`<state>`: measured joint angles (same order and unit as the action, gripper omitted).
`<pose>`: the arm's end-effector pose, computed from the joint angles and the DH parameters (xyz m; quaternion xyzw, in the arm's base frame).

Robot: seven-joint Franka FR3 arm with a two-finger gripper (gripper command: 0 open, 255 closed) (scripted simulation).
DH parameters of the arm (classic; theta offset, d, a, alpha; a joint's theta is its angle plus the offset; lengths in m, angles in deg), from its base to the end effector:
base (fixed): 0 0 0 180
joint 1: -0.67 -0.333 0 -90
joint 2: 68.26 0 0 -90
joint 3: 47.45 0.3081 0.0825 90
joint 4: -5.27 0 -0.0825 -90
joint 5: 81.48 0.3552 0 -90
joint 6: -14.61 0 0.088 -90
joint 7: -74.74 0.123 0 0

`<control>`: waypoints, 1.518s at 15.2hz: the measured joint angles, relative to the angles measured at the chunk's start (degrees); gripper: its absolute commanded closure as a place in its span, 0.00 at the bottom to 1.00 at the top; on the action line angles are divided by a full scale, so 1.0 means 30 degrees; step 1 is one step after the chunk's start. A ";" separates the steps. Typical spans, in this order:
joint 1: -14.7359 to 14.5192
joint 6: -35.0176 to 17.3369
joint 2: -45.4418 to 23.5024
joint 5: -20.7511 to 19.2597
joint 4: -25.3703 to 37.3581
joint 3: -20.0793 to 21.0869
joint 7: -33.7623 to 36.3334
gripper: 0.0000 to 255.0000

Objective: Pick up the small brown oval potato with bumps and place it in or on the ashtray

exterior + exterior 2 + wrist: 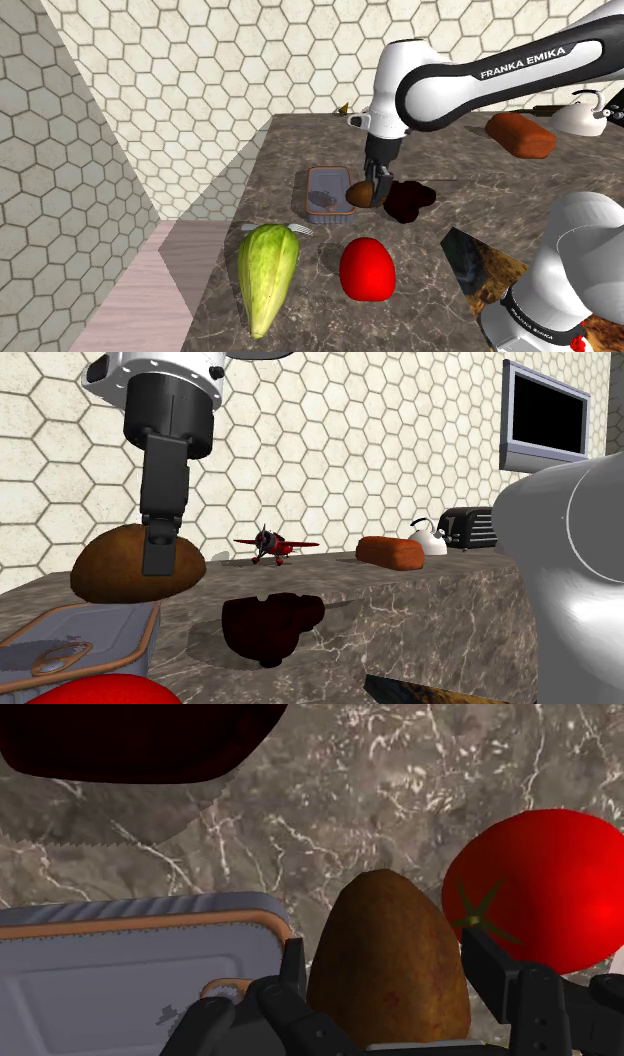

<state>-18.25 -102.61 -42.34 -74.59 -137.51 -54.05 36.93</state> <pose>0.3725 0.0890 0.4366 -0.9120 -0.4026 -0.0180 0.0765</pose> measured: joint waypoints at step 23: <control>0.3436 -0.0424 -0.0064 -0.3023 -0.1054 -0.5800 -0.7215 1.00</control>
<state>-7.94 -103.89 -42.54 -83.66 -140.68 -71.45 15.28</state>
